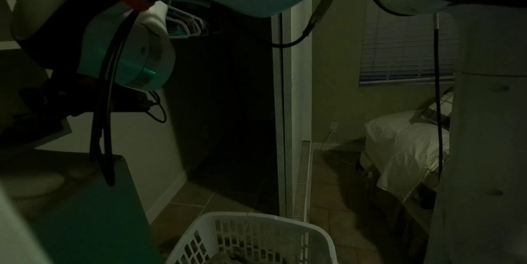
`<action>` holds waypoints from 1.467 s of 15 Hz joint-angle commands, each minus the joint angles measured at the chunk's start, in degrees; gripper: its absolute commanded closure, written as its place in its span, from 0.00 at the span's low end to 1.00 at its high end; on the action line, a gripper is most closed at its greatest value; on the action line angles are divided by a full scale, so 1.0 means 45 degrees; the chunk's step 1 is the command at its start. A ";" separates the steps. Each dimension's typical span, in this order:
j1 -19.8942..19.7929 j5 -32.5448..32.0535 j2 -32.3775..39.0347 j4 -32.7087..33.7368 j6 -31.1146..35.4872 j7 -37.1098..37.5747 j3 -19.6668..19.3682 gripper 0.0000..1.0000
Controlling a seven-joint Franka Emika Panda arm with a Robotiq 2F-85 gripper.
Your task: Move the black object to the lower shelf
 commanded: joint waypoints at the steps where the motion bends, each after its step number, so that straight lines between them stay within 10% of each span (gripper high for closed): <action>1: 0.0147 -0.0328 0.0446 0.0607 0.0007 0.0433 -0.0020 0.73; 12: -0.0470 -0.0770 -0.1531 0.0307 -0.3526 0.0222 -0.0148 0.01; 22: -0.0365 0.0482 -0.3061 0.0335 -0.6736 -0.1687 -0.0985 0.00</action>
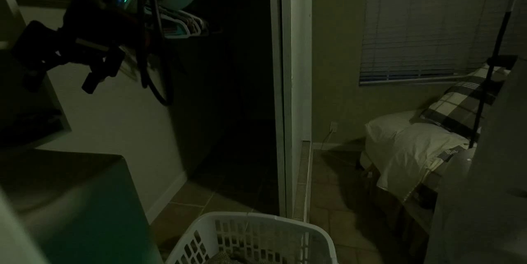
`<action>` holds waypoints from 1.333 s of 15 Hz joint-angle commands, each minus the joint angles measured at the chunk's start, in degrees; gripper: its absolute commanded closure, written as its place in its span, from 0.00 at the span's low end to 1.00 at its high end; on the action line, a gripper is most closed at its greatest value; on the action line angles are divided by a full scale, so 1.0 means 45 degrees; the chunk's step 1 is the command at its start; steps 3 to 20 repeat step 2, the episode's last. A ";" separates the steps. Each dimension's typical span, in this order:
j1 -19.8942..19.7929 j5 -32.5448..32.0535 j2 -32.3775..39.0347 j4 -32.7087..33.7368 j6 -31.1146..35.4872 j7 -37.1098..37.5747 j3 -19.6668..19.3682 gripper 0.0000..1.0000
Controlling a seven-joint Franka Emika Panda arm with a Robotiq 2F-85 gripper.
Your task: Move the black object to the lower shelf
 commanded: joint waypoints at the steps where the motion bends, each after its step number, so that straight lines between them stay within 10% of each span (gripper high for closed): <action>1: 0.0021 0.0030 -0.0044 0.0051 -0.0089 -0.0023 -0.0066 0.00; 20: 0.0020 0.0063 -0.0068 0.0049 -0.0106 -0.0064 -0.0082 0.00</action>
